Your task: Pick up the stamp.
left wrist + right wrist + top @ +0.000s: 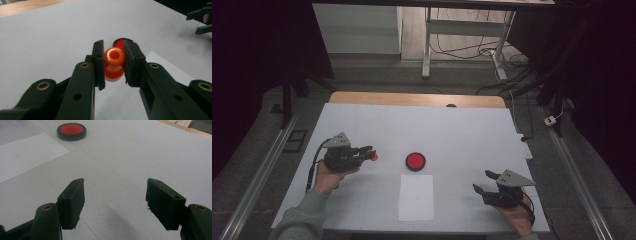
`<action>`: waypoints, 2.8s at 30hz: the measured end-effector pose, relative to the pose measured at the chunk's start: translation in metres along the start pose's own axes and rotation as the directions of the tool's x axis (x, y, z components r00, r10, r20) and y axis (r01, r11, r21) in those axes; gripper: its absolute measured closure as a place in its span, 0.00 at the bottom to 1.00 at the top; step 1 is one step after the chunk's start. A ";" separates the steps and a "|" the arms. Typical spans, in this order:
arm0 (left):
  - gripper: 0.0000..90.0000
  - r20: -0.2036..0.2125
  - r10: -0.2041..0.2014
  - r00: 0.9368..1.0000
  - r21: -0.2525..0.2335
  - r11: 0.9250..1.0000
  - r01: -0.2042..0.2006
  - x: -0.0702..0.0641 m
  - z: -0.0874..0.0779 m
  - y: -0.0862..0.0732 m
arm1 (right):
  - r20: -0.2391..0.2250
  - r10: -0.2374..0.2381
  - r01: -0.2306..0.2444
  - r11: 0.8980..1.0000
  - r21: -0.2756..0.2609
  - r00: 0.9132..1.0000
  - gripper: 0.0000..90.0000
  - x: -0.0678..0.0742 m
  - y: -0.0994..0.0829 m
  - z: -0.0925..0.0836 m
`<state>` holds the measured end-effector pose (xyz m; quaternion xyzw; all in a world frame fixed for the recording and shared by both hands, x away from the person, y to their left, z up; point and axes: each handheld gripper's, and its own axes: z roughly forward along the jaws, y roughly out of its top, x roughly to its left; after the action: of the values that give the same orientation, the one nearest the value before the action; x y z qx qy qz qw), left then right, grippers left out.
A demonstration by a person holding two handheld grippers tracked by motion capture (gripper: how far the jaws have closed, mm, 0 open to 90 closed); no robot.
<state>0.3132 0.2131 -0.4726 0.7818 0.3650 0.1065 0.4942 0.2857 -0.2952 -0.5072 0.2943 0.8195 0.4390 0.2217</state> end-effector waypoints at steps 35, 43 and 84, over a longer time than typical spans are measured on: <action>0.80 0.135 0.108 0.985 0.002 0.994 -0.109 -0.059 0.032 0.022 | -0.001 -0.018 0.018 1.000 0.007 1.000 0.35 0.008 0.001 0.000; 0.80 0.154 0.126 0.980 0.013 0.991 -0.130 -0.069 0.041 0.023 | -0.005 -0.024 0.024 1.000 0.004 1.000 0.35 0.010 0.002 0.001; 0.80 0.242 0.143 0.960 0.053 0.986 -0.160 -0.100 0.070 0.018 | 0.000 -0.028 0.028 1.000 0.005 1.000 0.35 0.011 0.002 0.001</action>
<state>0.2877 0.0926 -0.4727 0.8319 0.2461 0.0367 0.4959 0.2789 -0.2865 -0.5071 0.2834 0.8247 0.4338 0.2268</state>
